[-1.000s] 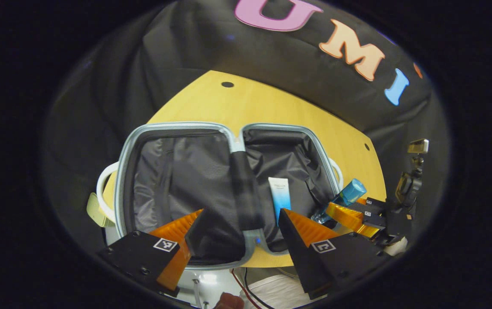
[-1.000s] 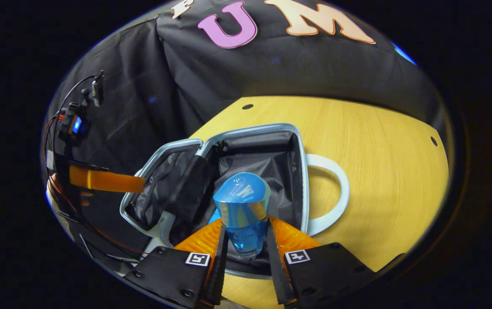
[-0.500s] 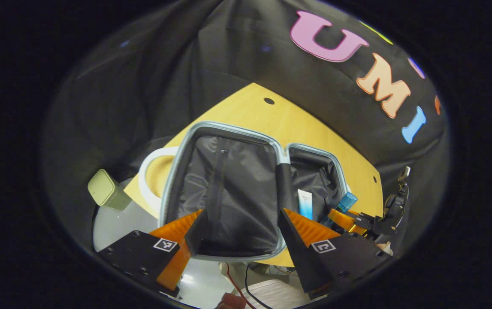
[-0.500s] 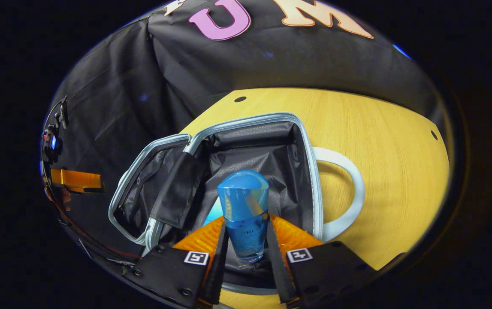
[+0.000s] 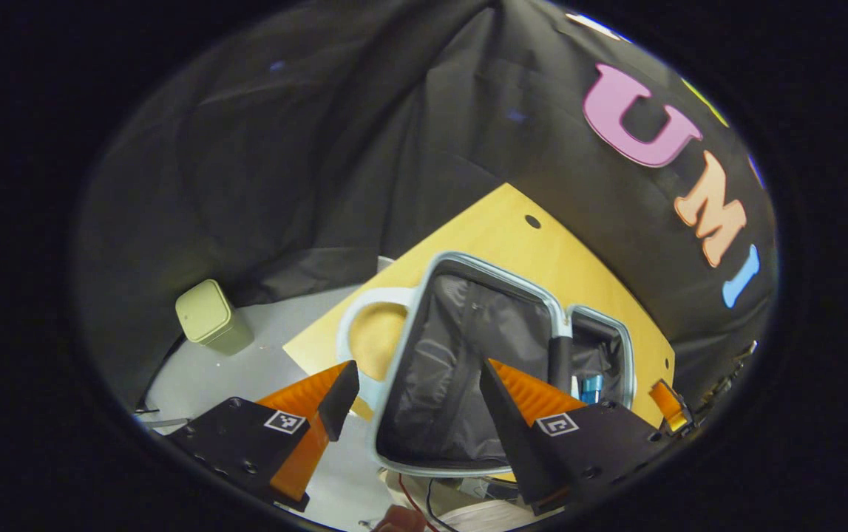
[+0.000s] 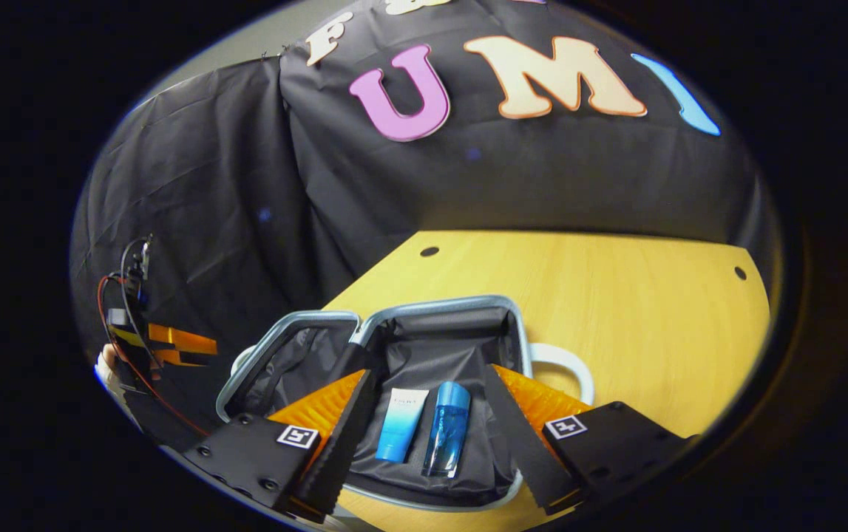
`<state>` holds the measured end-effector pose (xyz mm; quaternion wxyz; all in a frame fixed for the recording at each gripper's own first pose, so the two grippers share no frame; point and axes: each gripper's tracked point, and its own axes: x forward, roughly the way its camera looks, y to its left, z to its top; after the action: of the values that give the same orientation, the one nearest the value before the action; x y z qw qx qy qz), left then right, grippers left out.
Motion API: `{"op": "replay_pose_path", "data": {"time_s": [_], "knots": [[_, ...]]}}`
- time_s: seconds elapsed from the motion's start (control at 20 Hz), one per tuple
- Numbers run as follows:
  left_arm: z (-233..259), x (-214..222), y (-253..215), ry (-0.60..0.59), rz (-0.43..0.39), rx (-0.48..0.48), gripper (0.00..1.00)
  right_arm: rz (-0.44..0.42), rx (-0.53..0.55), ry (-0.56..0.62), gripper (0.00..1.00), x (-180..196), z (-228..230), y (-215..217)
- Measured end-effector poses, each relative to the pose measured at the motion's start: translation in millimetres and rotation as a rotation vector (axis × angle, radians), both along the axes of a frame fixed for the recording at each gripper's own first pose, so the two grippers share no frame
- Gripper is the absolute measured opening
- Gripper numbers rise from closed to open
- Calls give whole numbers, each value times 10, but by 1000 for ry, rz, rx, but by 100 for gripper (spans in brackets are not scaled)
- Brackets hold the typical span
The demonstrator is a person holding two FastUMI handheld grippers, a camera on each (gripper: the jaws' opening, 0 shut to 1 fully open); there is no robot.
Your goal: First open the suitcase, pack the skin care products into it, and then close the suitcase.
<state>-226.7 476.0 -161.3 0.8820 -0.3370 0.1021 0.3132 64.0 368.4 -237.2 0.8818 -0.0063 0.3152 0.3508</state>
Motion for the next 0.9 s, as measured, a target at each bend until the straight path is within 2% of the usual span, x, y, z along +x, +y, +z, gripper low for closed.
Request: {"op": "replay_pose_path", "data": {"time_s": [0.25,0.45,0.5,0.55,0.6,0.7,0.75,0.8,0.9], "knots": [[-268,0,440,-16,53,-58,97,-51,-18,-84,98,37,341,-280],[-483,117,548,-52,19,-157,95,-87,-15,-96,98,5,463,-456],[-519,150,555,-69,4,-175,99,-96,-20,-97,98,3,475,-500],[-545,211,569,-86,-9,-188,83,-102,-26,-96,98,-16,481,-546],[-570,272,573,-100,-22,-195,84,-109,-32,-96,98,-37,483,-588],[-650,328,605,-100,-33,-194,71,-124,-45,-95,98,-46,484,-655],[-680,333,579,-92,-47,-197,57,-128,-50,-98,98,-57,480,-681],[-710,341,588,-78,-47,-199,52,-132,-57,-100,98,-60,477,-706],[-860,310,654,-22,-14,-214,22,-136,-64,-102,98,-64,487,-739]]}}
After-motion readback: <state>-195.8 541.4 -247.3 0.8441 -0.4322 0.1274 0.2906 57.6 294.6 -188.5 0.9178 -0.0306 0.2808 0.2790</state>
